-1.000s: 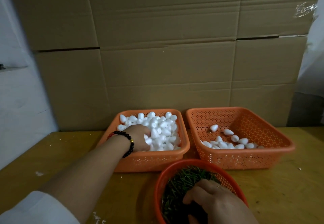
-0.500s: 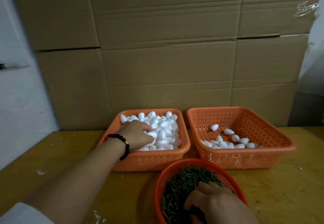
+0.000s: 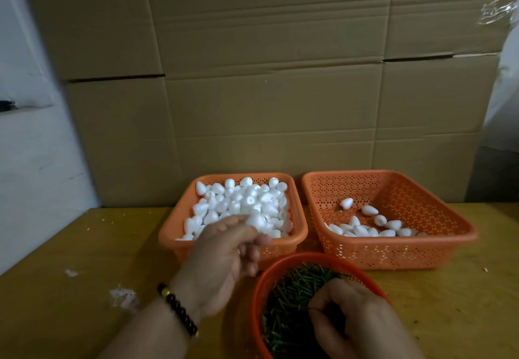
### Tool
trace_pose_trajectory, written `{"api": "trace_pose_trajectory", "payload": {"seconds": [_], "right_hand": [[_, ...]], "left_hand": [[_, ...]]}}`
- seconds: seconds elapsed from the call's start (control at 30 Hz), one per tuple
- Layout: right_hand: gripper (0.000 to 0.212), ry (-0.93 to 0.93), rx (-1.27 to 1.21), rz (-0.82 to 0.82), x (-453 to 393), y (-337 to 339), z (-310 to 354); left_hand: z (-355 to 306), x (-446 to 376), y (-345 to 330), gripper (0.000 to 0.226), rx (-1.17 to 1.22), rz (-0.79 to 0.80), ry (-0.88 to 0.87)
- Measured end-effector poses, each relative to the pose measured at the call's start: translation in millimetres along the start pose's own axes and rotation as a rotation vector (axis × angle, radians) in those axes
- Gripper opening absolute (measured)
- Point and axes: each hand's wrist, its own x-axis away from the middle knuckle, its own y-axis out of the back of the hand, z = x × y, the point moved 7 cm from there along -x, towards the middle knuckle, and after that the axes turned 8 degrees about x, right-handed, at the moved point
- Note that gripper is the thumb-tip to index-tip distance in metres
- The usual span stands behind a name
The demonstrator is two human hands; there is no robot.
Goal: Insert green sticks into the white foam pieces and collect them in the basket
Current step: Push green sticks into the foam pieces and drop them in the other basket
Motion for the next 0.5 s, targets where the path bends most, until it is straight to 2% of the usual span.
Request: {"api": "trace_pose_trajectory", "payload": {"seconds": [0.07, 0.13, 0.23, 0.3, 0.5], "right_hand": [[0.024, -0.042, -0.057, -0.036, 0.7, 4.2, -4.7], [0.021, -0.079, -0.129, -0.057, 1.4, 7.9, -7.6], [0.019, -0.09, -0.241, -0.108, 0.4, 12.4, -10.8], [0.025, -0.11, -0.354, -0.156, 1.3, 12.4, -15.1], [0.027, -0.207, -0.805, -0.268, 2.7, 5.3, -29.0]], "left_hand": [[16.8, 14.1, -10.9, 0.045, 0.092, 0.056, 0.126], [29.5, 22.4, -19.6, 0.052, 0.187, 0.069, 0.218], [42.3, 28.8, -29.6, 0.051, 0.244, 0.086, 0.303], [47.0, 30.6, -33.5, 0.049, 0.263, 0.094, 0.332], [53.4, 31.3, -32.2, 0.042, 0.292, 0.067, 0.333]]}}
